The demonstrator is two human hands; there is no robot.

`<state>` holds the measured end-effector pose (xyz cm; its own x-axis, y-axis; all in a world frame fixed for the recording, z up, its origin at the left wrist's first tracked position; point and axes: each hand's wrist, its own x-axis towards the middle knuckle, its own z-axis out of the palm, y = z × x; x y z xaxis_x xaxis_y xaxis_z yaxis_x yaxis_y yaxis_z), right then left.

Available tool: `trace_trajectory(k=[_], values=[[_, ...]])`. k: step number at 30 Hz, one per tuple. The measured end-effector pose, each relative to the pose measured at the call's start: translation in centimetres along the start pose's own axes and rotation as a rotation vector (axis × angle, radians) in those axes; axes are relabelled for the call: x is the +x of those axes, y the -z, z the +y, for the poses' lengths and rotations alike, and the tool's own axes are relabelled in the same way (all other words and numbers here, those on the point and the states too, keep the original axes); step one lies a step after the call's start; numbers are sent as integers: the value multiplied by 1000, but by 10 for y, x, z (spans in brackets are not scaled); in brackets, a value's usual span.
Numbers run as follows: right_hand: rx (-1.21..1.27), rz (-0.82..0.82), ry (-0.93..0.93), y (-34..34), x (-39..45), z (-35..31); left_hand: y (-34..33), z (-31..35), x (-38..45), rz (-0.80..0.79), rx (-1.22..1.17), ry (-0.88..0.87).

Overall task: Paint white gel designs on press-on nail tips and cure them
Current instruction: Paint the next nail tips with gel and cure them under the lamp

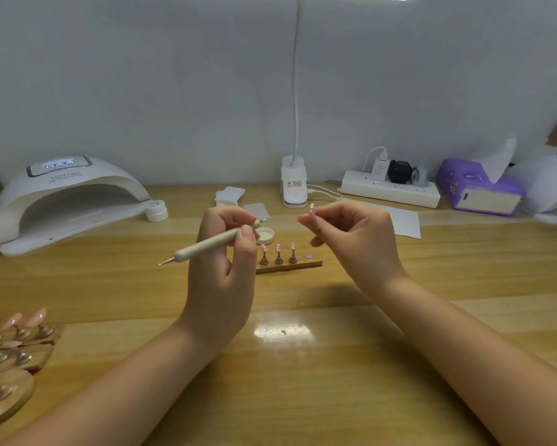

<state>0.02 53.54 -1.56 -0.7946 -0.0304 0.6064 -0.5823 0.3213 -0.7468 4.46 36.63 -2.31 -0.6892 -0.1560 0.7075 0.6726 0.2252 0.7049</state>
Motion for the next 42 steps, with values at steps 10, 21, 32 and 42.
trace_trajectory(k=[10,21,32,42], values=[[-252,-121,-272,5,7,26,2,-10,-5,-6,27,29],[-494,-240,-301,-1,4,37,1,-10,-7,-32,11,27],[-599,-248,-214,20,14,20,3,-11,-7,-24,27,53],[-840,-415,-535,57,27,57,2,-7,-6,-30,26,60]])
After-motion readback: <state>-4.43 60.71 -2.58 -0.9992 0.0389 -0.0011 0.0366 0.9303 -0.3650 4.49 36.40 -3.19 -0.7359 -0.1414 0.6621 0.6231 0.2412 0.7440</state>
